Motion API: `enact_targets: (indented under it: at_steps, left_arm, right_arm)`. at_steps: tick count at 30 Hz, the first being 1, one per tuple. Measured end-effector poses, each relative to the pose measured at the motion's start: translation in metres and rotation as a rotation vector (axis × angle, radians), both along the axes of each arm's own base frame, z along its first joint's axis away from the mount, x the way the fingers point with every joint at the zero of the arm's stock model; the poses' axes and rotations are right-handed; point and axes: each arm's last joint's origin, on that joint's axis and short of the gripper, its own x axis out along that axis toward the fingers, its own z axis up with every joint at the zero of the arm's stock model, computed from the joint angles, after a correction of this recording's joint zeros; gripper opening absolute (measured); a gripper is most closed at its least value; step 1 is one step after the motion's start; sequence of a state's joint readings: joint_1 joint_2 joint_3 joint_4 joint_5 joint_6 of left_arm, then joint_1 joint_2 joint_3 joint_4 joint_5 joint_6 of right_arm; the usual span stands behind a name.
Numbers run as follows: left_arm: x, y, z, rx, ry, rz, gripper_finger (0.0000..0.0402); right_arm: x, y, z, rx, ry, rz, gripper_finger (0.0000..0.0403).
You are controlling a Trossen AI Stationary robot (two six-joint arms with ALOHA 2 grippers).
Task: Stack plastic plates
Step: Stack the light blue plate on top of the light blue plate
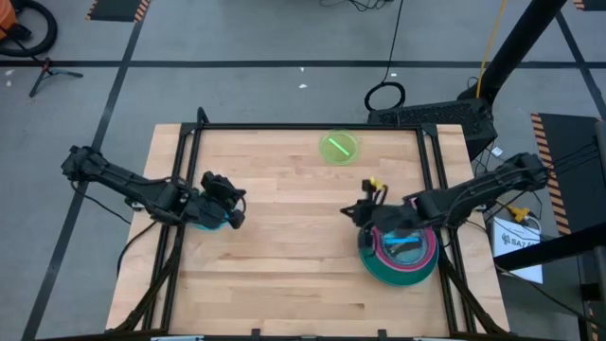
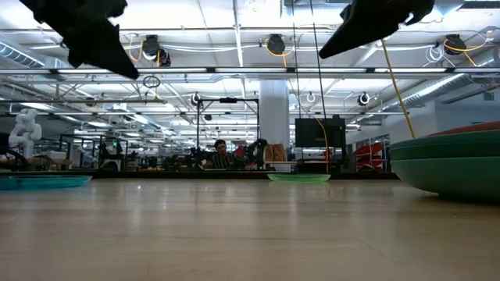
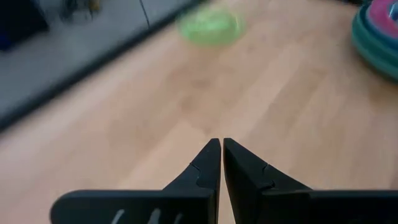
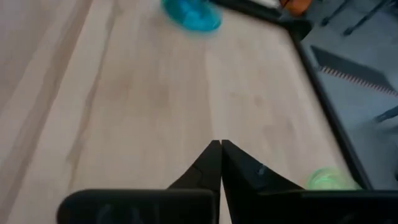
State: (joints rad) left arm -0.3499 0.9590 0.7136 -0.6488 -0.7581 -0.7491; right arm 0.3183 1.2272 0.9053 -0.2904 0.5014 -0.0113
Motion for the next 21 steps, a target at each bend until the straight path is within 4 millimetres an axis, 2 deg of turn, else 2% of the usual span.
enact_targets:
  at_steps: [5,9,14,21]
  left_arm:
    - [0.012,-0.008,-0.024,-0.200,0.098,0.056,0.0026]
    - [0.008,-0.008,-0.049,-0.368,0.298,0.241,0.0026]
    - [-0.001,-0.005,-0.072,-0.417,0.536,0.500,0.0026]
    - [0.009,-0.001,-0.086,-0.422,0.574,0.567,0.0026]
  right_arm:
    - [-0.021,-0.021,-0.002,0.019,-0.133,-0.044,0.0004]
    - [-0.036,-0.032,-0.007,0.012,-0.182,-0.064,0.0004]
    - [-0.050,-0.041,-0.008,0.024,-0.220,-0.096,0.0004]
    - [-0.054,-0.044,-0.005,0.052,-0.239,-0.118,0.0004]
